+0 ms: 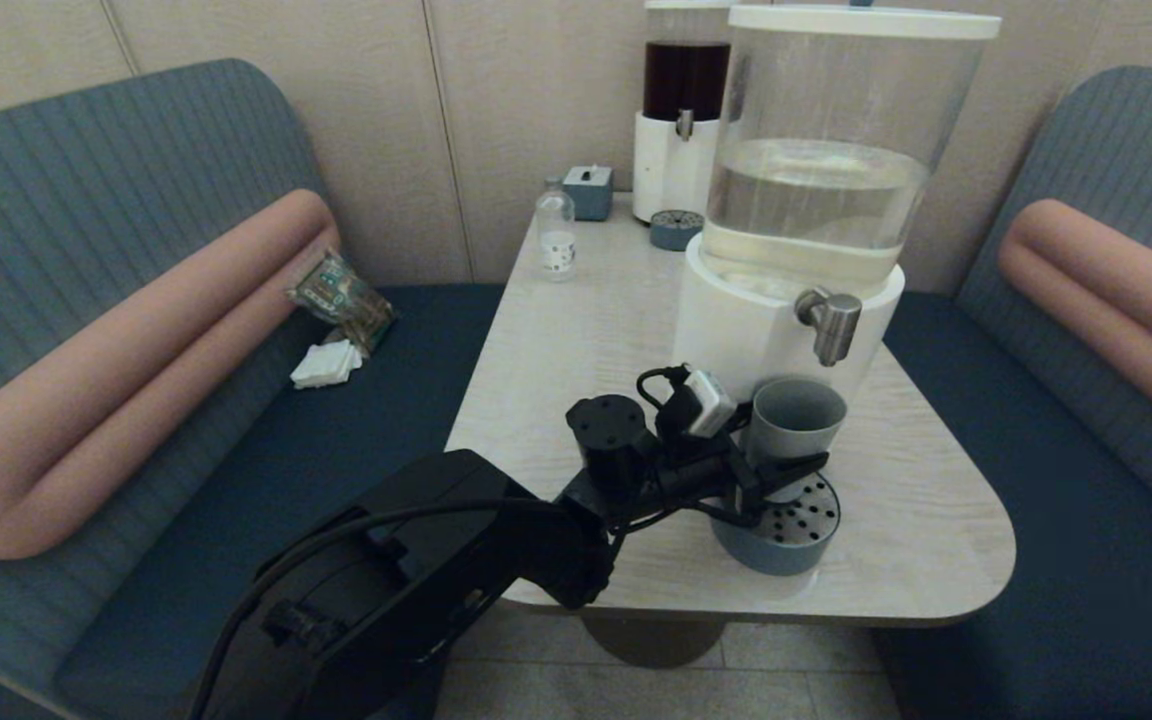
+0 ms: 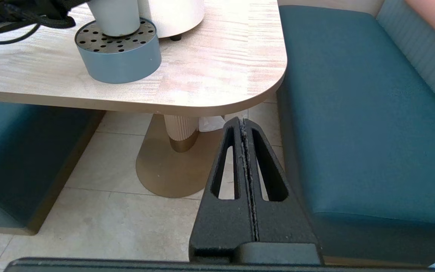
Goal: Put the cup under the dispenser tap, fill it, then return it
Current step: Place the cup next to the water dispenser
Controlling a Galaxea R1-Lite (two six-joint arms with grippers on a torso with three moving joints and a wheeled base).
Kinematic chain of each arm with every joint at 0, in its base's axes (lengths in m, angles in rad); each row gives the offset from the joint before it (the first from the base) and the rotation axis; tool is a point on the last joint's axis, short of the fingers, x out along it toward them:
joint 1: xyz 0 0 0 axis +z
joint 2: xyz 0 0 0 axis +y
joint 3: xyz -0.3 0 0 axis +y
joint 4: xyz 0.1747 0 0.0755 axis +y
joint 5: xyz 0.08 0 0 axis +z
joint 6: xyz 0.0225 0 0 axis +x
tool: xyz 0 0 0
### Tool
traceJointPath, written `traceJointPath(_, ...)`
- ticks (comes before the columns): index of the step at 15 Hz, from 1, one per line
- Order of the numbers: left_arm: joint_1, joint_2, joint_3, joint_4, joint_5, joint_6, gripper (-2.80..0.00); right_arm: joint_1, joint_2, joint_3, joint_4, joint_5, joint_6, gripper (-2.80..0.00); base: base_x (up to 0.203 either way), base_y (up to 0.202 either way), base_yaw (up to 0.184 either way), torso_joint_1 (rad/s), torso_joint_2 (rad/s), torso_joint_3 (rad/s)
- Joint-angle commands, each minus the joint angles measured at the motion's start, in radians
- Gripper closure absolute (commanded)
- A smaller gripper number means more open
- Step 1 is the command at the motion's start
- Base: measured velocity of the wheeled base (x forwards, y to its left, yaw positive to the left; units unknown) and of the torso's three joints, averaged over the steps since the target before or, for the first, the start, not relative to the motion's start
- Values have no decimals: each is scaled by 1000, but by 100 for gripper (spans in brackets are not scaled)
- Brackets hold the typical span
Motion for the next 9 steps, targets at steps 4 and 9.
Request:
traceJointPath(4, -19, -131, 166, -35, 16, 1, 0, 0, 2, 2, 0, 0, 0, 0, 0, 0, 0, 0, 0, 0)
traceJointPath(9, -2, -266, 409, -127, 32, 0, 0, 0, 2, 2, 0, 0, 0, 0, 0, 0, 0, 0, 0, 0)
